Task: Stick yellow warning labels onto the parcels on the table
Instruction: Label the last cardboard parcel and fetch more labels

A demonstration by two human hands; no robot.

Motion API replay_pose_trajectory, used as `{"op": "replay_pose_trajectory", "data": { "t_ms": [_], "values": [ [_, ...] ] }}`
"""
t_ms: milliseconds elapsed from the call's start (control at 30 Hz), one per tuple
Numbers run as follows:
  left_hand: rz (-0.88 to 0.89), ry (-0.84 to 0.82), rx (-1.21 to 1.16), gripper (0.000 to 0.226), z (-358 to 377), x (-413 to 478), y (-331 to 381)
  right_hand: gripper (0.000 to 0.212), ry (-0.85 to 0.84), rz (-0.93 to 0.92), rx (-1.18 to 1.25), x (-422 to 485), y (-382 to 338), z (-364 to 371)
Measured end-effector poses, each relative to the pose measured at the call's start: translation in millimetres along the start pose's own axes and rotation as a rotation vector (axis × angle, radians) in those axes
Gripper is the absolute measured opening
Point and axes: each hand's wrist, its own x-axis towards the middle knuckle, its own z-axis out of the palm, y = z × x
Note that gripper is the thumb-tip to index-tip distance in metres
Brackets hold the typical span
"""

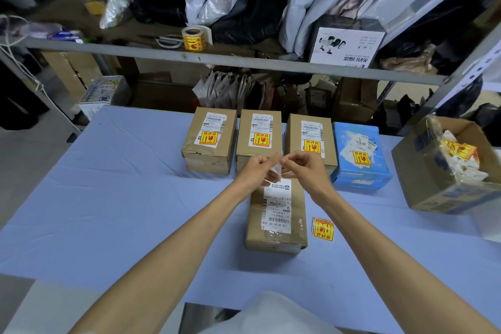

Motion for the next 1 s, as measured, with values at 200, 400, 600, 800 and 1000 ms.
{"op": "replay_pose_trajectory", "data": {
  "t_ms": [200,400,600,800,1000],
  "values": [
    [0.037,-0.047,-0.061,0.028,-3,5,-9,0.012,0.029,0.062,0.067,0,1,2],
    [0.051,-0.065,-0.088,0.027,-3,6,-11,0.01,0.057,0.105,0.12,-1,3,5],
    [0.067,-0.064,-0.11,0.021,-5,6,-11,0.013,0.054,0.096,0.074,1,1,4],
    [0.045,-0.017,-0.138,0.015,-3,7,-10,0.013,0.082,0.126,0.069,0,-2,5],
    [-0.007,-0.014,-0.118,0.013,-10,7,-9,0.017,0.128,0.132,0.032,2,-8,-4]
  ]
}}
